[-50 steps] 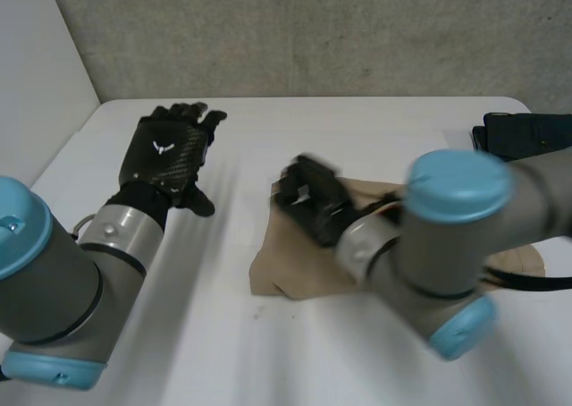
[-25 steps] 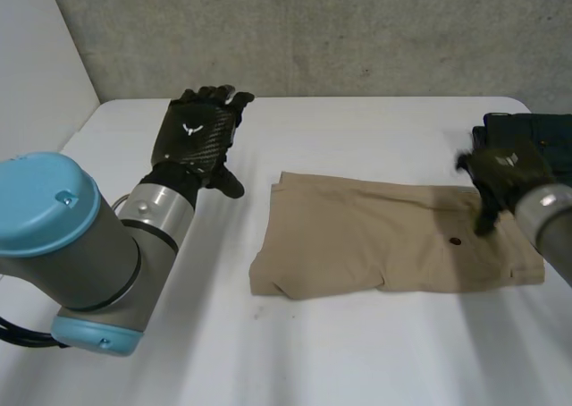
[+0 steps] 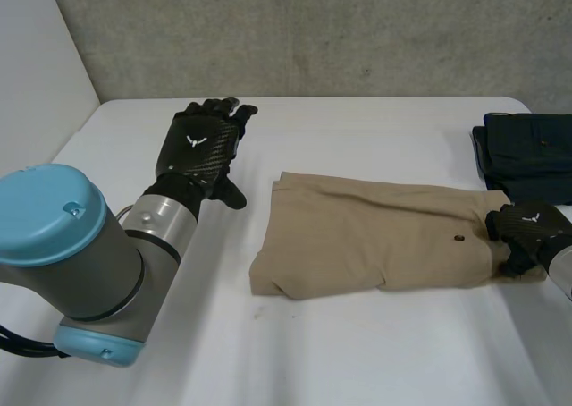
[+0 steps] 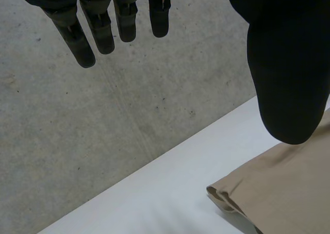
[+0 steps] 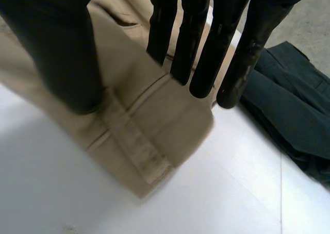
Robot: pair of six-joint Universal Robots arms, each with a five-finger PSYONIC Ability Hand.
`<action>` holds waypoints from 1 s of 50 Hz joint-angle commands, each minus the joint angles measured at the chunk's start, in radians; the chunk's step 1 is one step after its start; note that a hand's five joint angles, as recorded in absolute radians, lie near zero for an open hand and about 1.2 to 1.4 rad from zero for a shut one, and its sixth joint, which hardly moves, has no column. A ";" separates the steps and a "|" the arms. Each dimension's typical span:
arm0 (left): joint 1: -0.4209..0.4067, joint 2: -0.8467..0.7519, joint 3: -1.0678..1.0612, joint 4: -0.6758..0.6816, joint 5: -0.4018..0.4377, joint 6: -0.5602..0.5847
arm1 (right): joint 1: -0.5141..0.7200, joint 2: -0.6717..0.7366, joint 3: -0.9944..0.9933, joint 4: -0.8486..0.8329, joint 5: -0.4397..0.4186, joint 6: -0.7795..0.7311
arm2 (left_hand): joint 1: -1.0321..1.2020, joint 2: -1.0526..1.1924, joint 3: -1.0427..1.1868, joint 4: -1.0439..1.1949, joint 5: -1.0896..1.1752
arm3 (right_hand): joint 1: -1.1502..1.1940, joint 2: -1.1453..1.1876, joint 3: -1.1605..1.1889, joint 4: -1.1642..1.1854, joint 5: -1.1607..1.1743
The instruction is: Fold the laundry.
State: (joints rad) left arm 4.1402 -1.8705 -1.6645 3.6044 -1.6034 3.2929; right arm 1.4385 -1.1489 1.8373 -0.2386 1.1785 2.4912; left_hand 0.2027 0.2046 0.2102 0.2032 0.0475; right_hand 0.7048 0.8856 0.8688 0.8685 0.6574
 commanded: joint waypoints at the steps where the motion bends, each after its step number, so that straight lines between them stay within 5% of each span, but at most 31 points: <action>1: 0.000 0.001 -0.001 0.000 0.002 -0.001 | -0.003 0.032 -0.018 -0.008 0.015 -0.006 | -0.004 -0.006 -0.011 -0.004 -0.023 | 0.691 0.511 0.527 0.528 0.564; 15: 0.000 0.013 -0.001 -0.001 -0.001 -0.002 | 0.037 -0.157 -0.059 0.033 0.118 -0.230 | -0.004 -0.006 -0.011 -0.004 -0.023 | 0.691 0.511 0.527 0.528 0.564; 30: 0.002 0.017 -0.008 -0.001 -0.003 -0.001 | 0.730 0.032 -0.296 0.078 0.145 -0.658 | -0.004 -0.006 -0.011 -0.004 -0.023 | 0.691 0.511 0.527 0.528 0.564; 36: 0.000 0.017 -0.003 0.002 -0.003 0.001 | 0.833 0.123 -0.328 0.090 0.158 -0.649 | -0.004 -0.006 -0.011 -0.004 -0.023 | 0.691 0.511 0.527 0.528 0.564; 37: 0.000 0.017 -0.003 0.002 -0.001 0.001 | 0.838 0.126 -0.329 0.091 0.155 -0.637 | -0.004 -0.006 -0.011 -0.004 -0.023 | 0.312 0.131 0.148 0.148 0.185; 40: 0.000 0.017 0.003 0.005 -0.001 0.001 | 0.836 0.109 -0.332 0.078 0.145 -0.522 | -0.004 -0.006 -0.011 -0.004 -0.023 | -0.326 -0.507 -0.491 -0.490 -0.454; 43: 0.005 0.017 0.020 0.008 -0.001 0.002 | 0.826 0.061 -0.345 0.070 0.141 -0.364 | -0.004 -0.006 -0.011 -0.004 -0.023 | -0.493 -0.674 -0.657 -0.657 -0.620; 50: -0.003 0.013 0.109 0.002 -0.007 -0.001 | 0.679 -0.178 -0.372 0.082 0.150 0.326 | -0.001 -0.003 -0.008 -0.001 -0.020 | -0.530 -0.711 -0.694 -0.694 -0.657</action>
State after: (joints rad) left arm 4.1428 -1.8545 -1.6219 3.6120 -1.6059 3.2938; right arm 2.2306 -1.1625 1.4802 -0.1669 1.3214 2.3321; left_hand 0.2027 0.2046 0.2102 0.2032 0.0475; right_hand 0.2056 0.2218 0.2152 0.2343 0.0700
